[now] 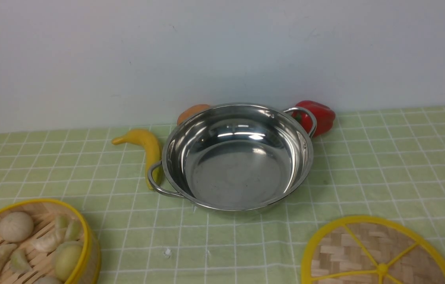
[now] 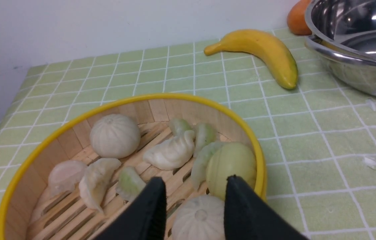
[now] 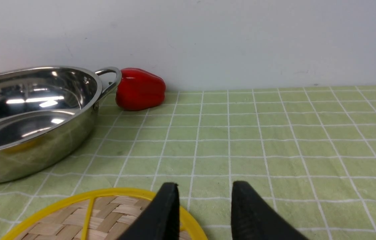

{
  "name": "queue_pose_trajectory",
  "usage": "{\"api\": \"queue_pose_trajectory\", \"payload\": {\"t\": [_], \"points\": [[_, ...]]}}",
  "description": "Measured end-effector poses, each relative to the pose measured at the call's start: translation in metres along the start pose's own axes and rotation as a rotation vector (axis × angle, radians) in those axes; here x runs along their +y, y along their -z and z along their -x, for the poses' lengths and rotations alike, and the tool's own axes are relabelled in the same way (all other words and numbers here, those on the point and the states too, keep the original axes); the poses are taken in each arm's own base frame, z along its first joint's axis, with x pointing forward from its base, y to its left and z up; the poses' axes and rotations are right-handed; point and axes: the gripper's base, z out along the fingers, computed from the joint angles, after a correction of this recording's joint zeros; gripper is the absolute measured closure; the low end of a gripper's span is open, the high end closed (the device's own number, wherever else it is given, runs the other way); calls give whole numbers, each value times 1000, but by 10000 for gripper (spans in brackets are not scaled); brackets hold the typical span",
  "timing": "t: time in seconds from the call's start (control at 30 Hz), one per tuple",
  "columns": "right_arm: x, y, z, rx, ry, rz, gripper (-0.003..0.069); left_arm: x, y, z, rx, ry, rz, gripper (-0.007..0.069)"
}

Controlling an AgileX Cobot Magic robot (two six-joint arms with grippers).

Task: Place the steamer in the pot on the green tablecloth, and put the lid on the steamer.
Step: 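Grasp the rim of the steamer basket holding the buns with the left gripper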

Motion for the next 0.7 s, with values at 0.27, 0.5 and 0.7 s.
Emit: {"api": "queue_pose_trajectory", "payload": {"t": [0.27,0.5,0.7], "points": [[0,0,0,0,0,0,417,0,0,0,0,0,0,382],[0,0,0,0,0,0,417,1,0,4,-45,-4,6,382],[0,0,0,0,0,0,417,-4,1,16,-166,377,-76,382]]}}
